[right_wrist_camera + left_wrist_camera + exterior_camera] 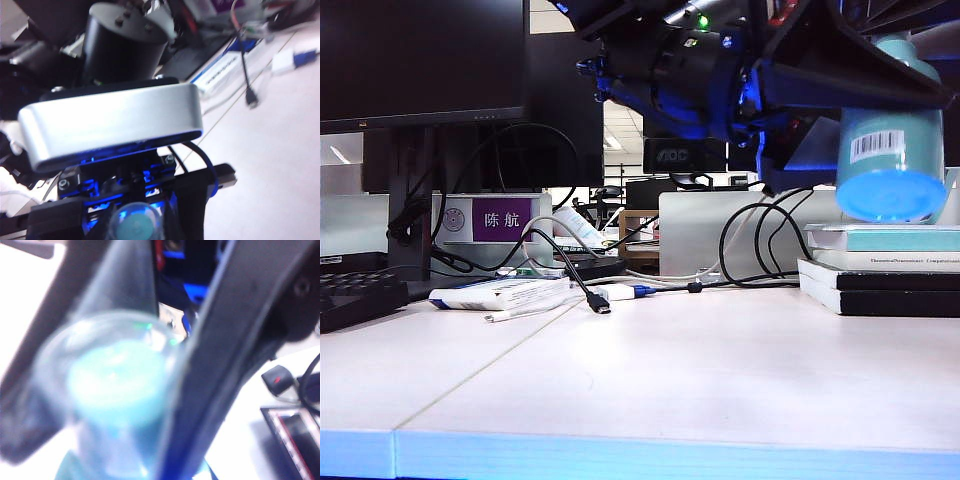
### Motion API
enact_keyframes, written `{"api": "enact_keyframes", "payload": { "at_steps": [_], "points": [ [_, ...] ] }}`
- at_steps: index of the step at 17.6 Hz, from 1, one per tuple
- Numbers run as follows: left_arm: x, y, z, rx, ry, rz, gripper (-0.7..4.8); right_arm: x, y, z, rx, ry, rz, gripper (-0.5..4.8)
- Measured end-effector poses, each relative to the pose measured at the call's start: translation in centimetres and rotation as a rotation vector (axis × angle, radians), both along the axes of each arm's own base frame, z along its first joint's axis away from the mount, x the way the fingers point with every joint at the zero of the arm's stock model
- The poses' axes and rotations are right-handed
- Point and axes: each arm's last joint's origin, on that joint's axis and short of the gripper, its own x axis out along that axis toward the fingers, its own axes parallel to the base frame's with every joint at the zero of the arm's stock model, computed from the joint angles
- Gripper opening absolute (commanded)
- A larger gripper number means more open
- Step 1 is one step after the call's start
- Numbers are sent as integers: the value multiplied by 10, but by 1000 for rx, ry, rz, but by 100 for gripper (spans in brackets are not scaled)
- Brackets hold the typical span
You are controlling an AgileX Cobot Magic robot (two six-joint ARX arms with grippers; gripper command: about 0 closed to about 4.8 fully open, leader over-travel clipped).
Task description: Pick up the sprayer with the left hand and remove the lid with the right hand then place it on the table.
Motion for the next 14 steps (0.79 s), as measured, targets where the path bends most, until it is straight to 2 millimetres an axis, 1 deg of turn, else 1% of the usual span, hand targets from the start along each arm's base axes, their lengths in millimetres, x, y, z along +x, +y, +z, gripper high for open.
{"api": "enact_keyframes", "payload": {
  "at_steps": [3,5,7,13,14],
  "points": [
    [13,5,11,-24,6,32,26,1,0,6,2,-40,-36,-6],
    [21,12,14,-34,41,44,26,2,-1,8,1,-64,-65,-6],
    [24,15,15,-34,61,50,25,3,-1,8,-2,-70,-92,-6],
    [26,15,17,-57,55,45,15,4,-2,12,-1,-121,-132,-6],
    [26,16,18,-63,58,40,-6,4,-2,13,-1,-131,-140,-6]
  ]
}}
